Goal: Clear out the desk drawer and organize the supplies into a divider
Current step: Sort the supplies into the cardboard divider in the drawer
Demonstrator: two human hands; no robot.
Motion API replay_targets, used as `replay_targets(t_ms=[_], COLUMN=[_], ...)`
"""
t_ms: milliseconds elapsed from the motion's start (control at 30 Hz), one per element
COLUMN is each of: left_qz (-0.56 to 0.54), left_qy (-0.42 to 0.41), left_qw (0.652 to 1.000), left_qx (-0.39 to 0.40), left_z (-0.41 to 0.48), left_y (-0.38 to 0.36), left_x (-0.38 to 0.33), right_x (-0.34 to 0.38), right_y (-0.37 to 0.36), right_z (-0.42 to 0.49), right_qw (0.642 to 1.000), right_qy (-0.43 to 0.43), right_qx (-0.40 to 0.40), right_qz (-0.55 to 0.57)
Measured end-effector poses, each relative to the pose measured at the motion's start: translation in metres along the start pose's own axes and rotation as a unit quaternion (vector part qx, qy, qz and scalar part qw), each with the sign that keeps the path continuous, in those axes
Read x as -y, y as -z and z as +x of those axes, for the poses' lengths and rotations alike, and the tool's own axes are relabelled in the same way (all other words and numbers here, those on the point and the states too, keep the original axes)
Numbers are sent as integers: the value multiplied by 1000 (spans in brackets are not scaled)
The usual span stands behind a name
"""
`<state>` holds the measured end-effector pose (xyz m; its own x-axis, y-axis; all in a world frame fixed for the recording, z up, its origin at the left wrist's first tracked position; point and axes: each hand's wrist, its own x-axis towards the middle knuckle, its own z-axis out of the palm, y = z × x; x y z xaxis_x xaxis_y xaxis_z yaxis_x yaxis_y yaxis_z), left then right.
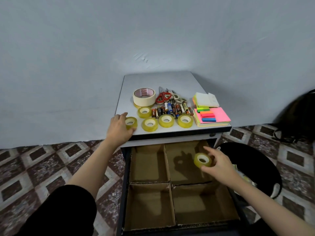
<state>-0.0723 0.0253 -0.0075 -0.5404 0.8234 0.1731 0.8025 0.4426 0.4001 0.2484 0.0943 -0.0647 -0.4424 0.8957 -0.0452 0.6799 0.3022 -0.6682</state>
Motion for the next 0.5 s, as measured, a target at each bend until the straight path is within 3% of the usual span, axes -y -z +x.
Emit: replay_targets(t_ms=[167,267,400,500], left_qz=[36,-16,-74,-110], left_qy=[0,-87,-212,-222], left_qw=[999,996,974,967], left_qx=[12,-20,2,66], left_z=[-26,-56,-97,-116], left_y=[9,6,-16,-50], left_x=[-2,-11,-35,-45], right_x=[-4,-8,-12,-8], right_y=[6,8,15,17], right_z=[7,8,9,10], right_qw=[999,999,998,997], right_qy=[-5,-28,-32,-37], right_qx=[13,26,35,32], right_qz=[-34,-20,-46,-67])
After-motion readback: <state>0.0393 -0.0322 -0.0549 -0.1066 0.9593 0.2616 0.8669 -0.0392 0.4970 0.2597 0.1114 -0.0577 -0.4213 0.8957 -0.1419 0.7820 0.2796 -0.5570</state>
